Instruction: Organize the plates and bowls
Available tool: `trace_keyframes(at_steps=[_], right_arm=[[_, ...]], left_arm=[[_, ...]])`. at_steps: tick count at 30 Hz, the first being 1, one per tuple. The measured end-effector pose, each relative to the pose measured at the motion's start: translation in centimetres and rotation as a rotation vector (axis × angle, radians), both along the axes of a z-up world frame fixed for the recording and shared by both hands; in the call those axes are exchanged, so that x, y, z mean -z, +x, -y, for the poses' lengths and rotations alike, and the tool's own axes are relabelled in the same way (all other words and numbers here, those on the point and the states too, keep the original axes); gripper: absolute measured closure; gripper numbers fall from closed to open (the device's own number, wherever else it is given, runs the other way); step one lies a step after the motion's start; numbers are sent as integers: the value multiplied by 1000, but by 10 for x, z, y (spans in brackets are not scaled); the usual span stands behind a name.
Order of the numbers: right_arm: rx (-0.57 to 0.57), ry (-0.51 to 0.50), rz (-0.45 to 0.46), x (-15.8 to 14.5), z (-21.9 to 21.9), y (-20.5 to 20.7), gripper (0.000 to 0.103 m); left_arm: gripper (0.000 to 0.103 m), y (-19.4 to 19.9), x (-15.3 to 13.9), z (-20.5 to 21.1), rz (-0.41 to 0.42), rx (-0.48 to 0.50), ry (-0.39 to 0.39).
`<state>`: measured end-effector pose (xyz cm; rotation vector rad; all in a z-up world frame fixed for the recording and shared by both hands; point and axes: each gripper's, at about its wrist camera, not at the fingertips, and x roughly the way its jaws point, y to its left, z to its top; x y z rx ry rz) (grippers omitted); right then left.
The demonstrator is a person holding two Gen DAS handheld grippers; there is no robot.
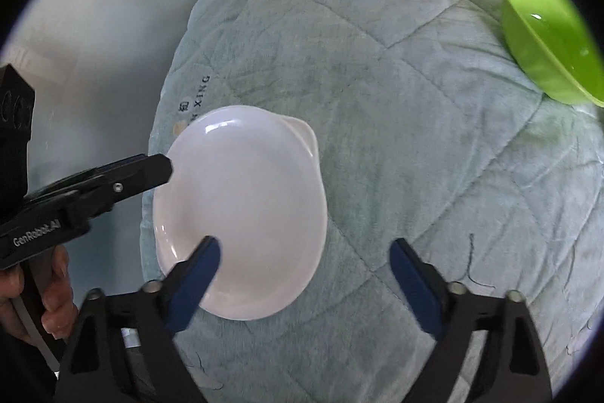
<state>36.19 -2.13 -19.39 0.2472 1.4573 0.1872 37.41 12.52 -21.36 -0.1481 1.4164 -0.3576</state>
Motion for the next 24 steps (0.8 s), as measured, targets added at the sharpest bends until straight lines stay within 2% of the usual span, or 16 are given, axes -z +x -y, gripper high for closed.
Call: trace_keyframes(at_steps=[2,5,11,15,21,24], right_arm=[[5,6,-3,5,-3,1,40],[13,0,-9,10,-8,1,56],[32,-36,-6,12,-14,2,75],[75,-20,-30,18,-11,8,82],[63,-39,-35,17,-12,7,83],[72,-36,-35,18,-14,7,83]], left_arm=[[63,1,7,2,-17,13,9],[74,2,13,3,-23,15,31],[96,3,19,3,-44,19,62],[97,3,25,4,-60,26,72],[97,5,27,-1,-87,16,44],[97,3,26,3,-81,34,68]])
